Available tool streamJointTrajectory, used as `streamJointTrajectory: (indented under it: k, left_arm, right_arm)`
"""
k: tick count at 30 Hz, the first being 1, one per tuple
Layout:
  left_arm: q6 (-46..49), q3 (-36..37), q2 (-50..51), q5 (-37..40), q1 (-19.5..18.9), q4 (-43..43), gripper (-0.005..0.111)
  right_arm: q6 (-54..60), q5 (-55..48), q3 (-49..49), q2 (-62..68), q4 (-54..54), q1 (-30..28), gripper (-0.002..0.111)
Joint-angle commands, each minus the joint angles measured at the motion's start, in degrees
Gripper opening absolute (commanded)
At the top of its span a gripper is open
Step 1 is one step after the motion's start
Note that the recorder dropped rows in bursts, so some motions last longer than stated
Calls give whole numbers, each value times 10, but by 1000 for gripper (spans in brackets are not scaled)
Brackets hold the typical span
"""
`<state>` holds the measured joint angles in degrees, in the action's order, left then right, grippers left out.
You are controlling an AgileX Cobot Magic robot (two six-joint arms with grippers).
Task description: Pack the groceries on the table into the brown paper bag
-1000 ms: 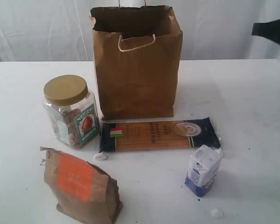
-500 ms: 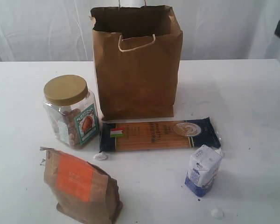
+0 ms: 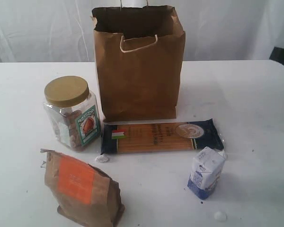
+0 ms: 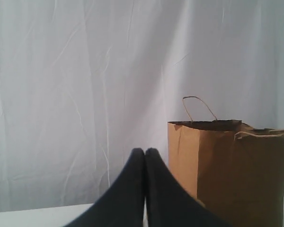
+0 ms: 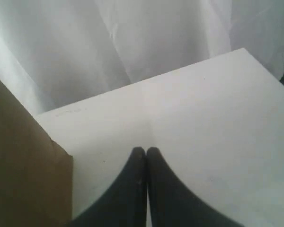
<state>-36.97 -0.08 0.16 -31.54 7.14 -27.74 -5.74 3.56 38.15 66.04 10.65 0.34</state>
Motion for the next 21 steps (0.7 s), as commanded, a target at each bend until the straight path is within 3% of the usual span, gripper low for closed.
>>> streamJointTrajectory:
  k: [1, 4, 7, 8, 10, 12, 13, 16, 19, 21]
  left_arm:
    - [-13, 1, -2, -95, 4, 2, 0]
    - [-4, 1, -2, -128, 4, 30, 0]
    - [41, -16, -2, -59, 3, 115, 0]
    - [77, -25, -2, -23, 3, 150, 0]
    - [242, -47, -2, 38, 3, 259, 0]
    - [467, -64, 3, 33, 3, 367, 0]
    - [524, -70, 10, 17, 3, 397, 0]
    - [567, -90, 51, -44, 3, 436, 0]
    - [582, -113, 115, -48, 3, 503, 0]
    - [652, -131, 168, -48, 3, 578, 0]
  right_arm:
    - [-89, 19, -2, 1, 2, -3, 0]
    - [-139, 16, -2, 1, 2, -3, 0]
    - [-176, 4, -2, 1, 2, -3, 0]
    - [-180, 0, -2, 1, 2, -3, 0]
    - [-187, -6, -2, 1, 2, -3, 0]
    - [-187, -9, -2, 1, 2, -3, 0]
    - [-187, -9, -2, 1, 2, -3, 0]
    - [-187, -9, -2, 1, 2, -3, 0]
    - [-186, -9, -2, 1, 2, -3, 0]
    - [-185, -9, -2, 3, -2, -3, 0]
